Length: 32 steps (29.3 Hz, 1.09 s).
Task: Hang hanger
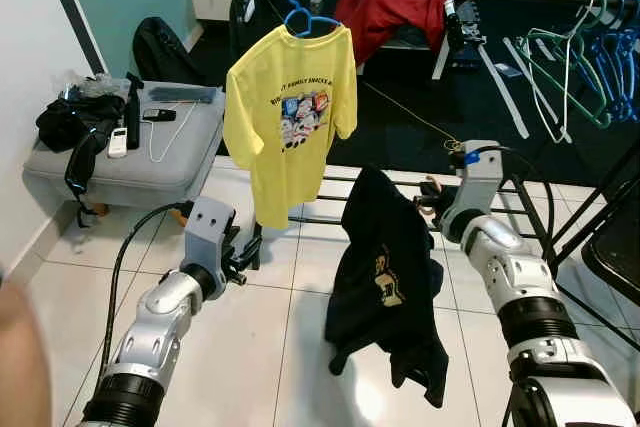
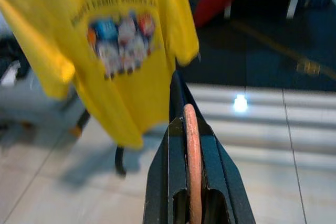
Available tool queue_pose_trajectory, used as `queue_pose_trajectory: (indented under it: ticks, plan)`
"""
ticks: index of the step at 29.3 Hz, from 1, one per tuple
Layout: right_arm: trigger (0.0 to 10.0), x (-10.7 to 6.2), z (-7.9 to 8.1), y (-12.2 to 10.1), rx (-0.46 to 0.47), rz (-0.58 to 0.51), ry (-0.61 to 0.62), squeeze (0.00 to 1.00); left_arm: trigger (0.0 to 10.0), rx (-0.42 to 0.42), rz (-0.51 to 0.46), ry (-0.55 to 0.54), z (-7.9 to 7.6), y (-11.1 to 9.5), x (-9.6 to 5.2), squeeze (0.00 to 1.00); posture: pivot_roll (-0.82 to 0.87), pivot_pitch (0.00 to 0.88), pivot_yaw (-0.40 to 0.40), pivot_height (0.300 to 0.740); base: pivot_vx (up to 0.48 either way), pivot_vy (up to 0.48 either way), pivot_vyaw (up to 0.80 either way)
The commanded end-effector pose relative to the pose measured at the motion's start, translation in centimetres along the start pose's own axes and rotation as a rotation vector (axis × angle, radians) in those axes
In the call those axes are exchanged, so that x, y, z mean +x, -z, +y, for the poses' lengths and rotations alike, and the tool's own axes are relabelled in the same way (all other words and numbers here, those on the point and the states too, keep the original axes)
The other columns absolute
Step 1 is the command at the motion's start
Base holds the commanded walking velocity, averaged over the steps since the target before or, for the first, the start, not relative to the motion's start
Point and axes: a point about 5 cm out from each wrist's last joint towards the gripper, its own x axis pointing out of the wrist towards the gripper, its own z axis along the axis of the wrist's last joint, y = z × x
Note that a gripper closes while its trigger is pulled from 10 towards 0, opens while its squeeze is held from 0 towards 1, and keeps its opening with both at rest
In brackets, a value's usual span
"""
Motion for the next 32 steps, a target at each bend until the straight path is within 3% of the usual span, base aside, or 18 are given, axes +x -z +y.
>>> queue_pose_trajectory:
  ticks: [1, 2, 3, 6, 11, 14, 20, 27, 32]
  plan:
    - [9.1, -0.5, -0.1, -2.1, -0.032, -0.164, 0.021, 0.0, 10.0, -0.07, 0.01, -0.066, 0.5, 0.0, -0.2, 0.0, -0.07, 0.116, -0.003, 0.74, 0.0, 0.0, 0.0]
    - [9.1, -0.5, -0.1, -2.1, -0.032, -0.164, 0.021, 0.0, 10.0, -0.07, 0.01, -0.066, 0.5, 0.0, -0.2, 0.0, -0.07, 0.116, -0.003, 0.74, 0.0, 0.0, 0.0]
    - [10.0, -1.1, -0.1, -3.0, -0.058, -0.23, 0.033, 0.0, 10.0, -0.117, -0.021, -0.083, 0.7, -0.5, -0.4, 0.0, -0.07, 0.111, -0.004, 0.74, 0.0, 0.0, 0.0]
    - [10.0, -1.5, -0.2, -3.3, -0.08, -0.246, 0.051, 0.0, 10.0, -0.13, -0.037, -0.096, 0.9, -0.9, -0.5, 0.0, -0.07, 0.109, -0.008, 0.74, 0.0, 0.0, 0.0]
    - [10.0, -2.4, -0.8, -2.5, -0.107, -0.215, 0.143, 0.0, 10.0, -0.116, -0.049, -0.057, 0.0, -1.4, -0.7, 0.0, -0.07, 0.101, -0.001, 0.74, 0.0, 0.0, 0.0]
    - [10.0, -2.4, -0.4, -2.8, -0.133, -0.221, 0.14, 0.0, 10.0, -0.061, -0.049, -0.028, -0.7, -1.7, -0.7, 0.0, -0.08, 0.094, 0.002, 0.74, 0.0, 0.0, 0.0]
    - [10.0, -2.5, 0.0, -3.0, -0.103, -0.252, 0.137, 0.0, 10.0, -0.053, -0.057, 0.045, -1.7, -1.9, -0.7, 0.0, -0.08, 0.097, -0.001, 0.74, 0.0, 0.0, 0.0]
    - [10.0, -2.6, 0.2, -2.7, -0.111, -0.242, 0.136, 0.0, 10.0, -0.055, -0.045, 0.017, -1.5, -1.8, -0.6, 0.0, -0.08, 0.103, -0.007, 0.74, 0.0, 0.0, 0.0]
    - [10.0, -2.6, 1.4, -1.7, -0.105, -0.22, 0.096, 0.0, 10.0, -0.054, 0.01, -0.037, -0.9, -1.0, -0.5, 0.0, -0.08, 0.112, -0.007, 0.74, 0.0, 0.0, 0.0]
